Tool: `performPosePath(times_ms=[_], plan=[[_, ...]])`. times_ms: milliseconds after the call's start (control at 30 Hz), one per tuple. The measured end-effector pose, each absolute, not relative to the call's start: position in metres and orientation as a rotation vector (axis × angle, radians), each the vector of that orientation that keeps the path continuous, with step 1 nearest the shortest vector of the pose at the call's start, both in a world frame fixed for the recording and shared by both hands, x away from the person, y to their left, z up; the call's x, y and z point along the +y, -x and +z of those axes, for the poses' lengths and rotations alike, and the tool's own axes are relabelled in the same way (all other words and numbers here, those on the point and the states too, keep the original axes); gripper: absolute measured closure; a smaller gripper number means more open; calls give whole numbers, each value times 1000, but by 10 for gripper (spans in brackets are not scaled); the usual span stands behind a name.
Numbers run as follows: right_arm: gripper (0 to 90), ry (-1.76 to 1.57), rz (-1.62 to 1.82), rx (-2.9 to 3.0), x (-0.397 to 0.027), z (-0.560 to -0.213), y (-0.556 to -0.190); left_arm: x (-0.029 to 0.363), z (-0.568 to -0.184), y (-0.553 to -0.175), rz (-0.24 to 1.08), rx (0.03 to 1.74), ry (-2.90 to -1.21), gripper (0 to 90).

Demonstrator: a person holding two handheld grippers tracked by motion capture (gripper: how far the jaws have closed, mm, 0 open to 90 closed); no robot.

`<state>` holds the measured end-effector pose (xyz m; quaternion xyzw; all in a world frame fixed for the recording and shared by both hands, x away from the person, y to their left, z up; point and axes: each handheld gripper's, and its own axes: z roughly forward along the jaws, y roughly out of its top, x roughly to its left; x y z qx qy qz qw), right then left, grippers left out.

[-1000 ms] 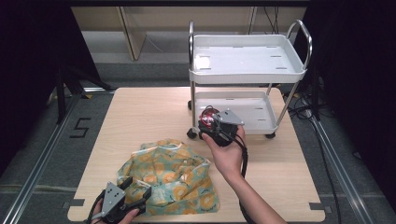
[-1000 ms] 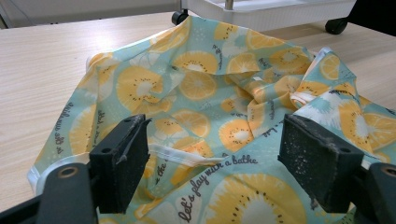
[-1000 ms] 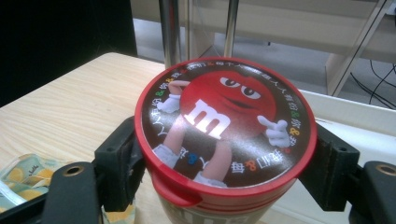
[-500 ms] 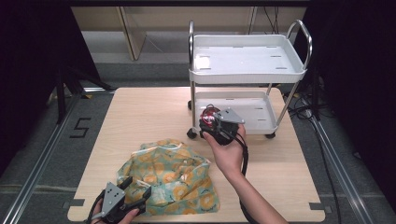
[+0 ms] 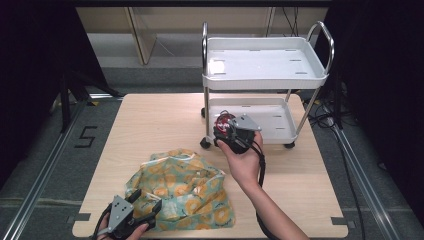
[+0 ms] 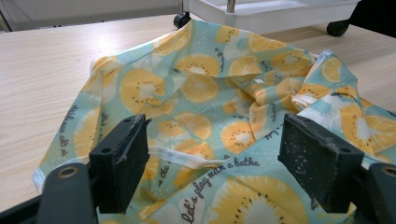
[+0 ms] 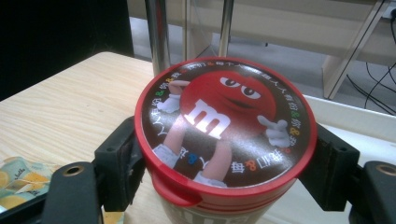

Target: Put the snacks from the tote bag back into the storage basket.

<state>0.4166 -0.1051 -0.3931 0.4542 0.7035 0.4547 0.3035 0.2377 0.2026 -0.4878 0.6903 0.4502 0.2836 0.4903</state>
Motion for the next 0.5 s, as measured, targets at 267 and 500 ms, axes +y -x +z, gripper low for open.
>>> performPosePath(times_ms=[267,500], plan=[[266,-1192,1208,1850,-104,-395,-419,202,-488,-237,690,1098,-1675,234],[266,-1199,1194,1863,-106,-395,-422,200,-489,-239,678,1084,-1672,233]])
